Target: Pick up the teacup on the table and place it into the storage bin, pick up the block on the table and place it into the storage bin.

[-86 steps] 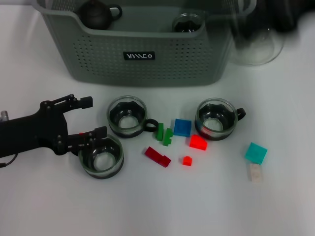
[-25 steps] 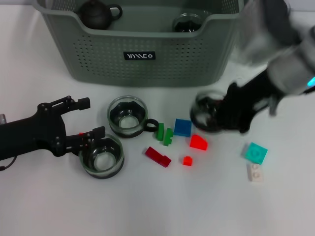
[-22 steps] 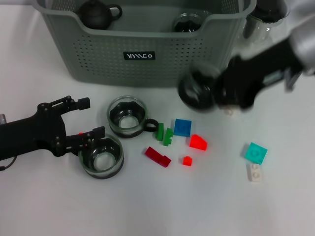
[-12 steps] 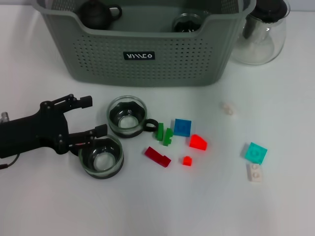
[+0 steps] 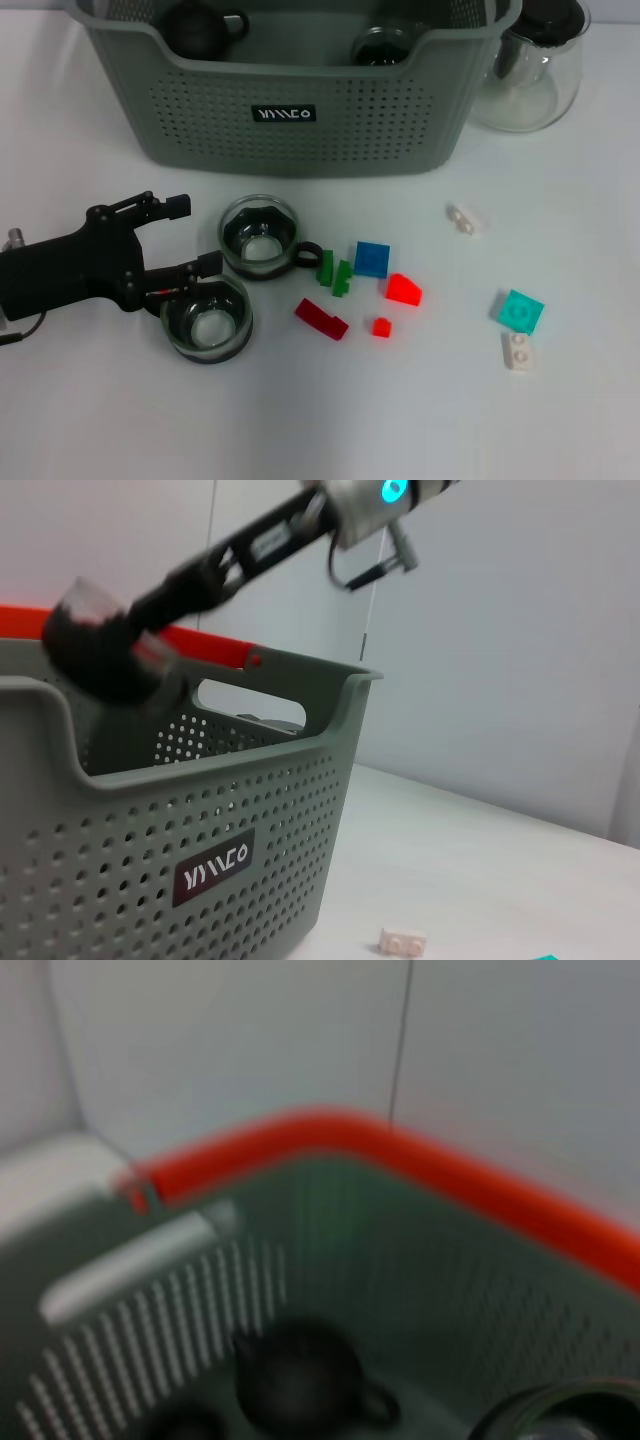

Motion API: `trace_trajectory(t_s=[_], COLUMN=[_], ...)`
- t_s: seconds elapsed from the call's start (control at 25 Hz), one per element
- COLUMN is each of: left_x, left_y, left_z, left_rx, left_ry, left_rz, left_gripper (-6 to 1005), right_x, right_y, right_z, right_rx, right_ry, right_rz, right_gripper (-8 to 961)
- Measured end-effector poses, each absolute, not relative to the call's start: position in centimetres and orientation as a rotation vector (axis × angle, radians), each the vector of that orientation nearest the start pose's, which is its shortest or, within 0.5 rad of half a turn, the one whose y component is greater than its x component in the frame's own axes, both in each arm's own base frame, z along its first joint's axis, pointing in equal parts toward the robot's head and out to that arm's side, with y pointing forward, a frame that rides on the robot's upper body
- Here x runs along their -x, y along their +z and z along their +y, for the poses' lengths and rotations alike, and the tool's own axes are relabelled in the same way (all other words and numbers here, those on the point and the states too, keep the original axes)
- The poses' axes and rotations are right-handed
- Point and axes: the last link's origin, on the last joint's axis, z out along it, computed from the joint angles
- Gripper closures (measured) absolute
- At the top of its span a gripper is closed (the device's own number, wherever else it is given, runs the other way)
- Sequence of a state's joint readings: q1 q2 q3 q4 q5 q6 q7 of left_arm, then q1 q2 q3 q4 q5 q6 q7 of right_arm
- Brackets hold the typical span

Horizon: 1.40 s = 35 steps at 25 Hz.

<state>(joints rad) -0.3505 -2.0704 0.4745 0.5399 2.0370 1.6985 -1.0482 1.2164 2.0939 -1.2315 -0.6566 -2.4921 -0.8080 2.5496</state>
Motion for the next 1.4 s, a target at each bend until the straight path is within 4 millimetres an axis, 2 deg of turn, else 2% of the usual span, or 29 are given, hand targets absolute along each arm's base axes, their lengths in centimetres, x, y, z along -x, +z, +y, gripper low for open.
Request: trace_trajectory(t_s=[0.12,0.24,0.52,0.72,0.92,1.0,1.08,1.16,1.24,1.32,1.4], left_x=[31.9,32.0,31.6,31.6,31.7,31.7,31.7,31.8,31.8,31.8,31.9], left_y=[0.6,0.6,0.5,0.4,0.5,0.5,0.5,0.5,0.5,0.5,0.5], left_z=[25.8,25.8,26.2,26.2,26.0,26.0,26.0,26.0,26.0,26.0,25.9], left_rx=[2.590,2.590,2.602,2.603,2.596,2.595,2.594,2.594,2.593,2.591,2.591], left_ry=[-0.821,-0.820,-0.821,-0.822,-0.823,-0.822,-0.821,-0.820,-0.819,-0.819,-0.818], left_rz=[-0.552,-0.554,-0.536,-0.538,-0.545,-0.544,-0.543,-0.543,-0.543,-0.545,-0.547], left_gripper=[153,153,154,154,155,155,155,155,155,156,156], right_x=[-4.2,-4.9,-6.9,-7.2,-7.3,-7.0,-6.6,-5.8,-5.1,-5.3,-5.7], right_y=[-6.8,-7.6,-7.9,-7.7,-7.7,-7.3,-6.5,-4.8,-1.8,1.0,3.3], right_z=[49.0,48.7,48.0,48.0,48.0,48.2,48.3,48.4,48.1,46.6,44.3], right_rx=[2.426,2.430,2.453,2.441,2.437,2.435,2.428,2.412,2.383,2.374,2.405], right_ry=[-0.018,-0.080,-0.179,-0.185,-0.183,-0.155,-0.084,0.060,0.281,0.496,0.723], right_rz=[0.650,0.640,0.690,0.711,0.708,0.708,0.708,0.706,0.670,0.617,0.532], right_gripper=[896,895,895,896,846,756,665,601,563,525,487])
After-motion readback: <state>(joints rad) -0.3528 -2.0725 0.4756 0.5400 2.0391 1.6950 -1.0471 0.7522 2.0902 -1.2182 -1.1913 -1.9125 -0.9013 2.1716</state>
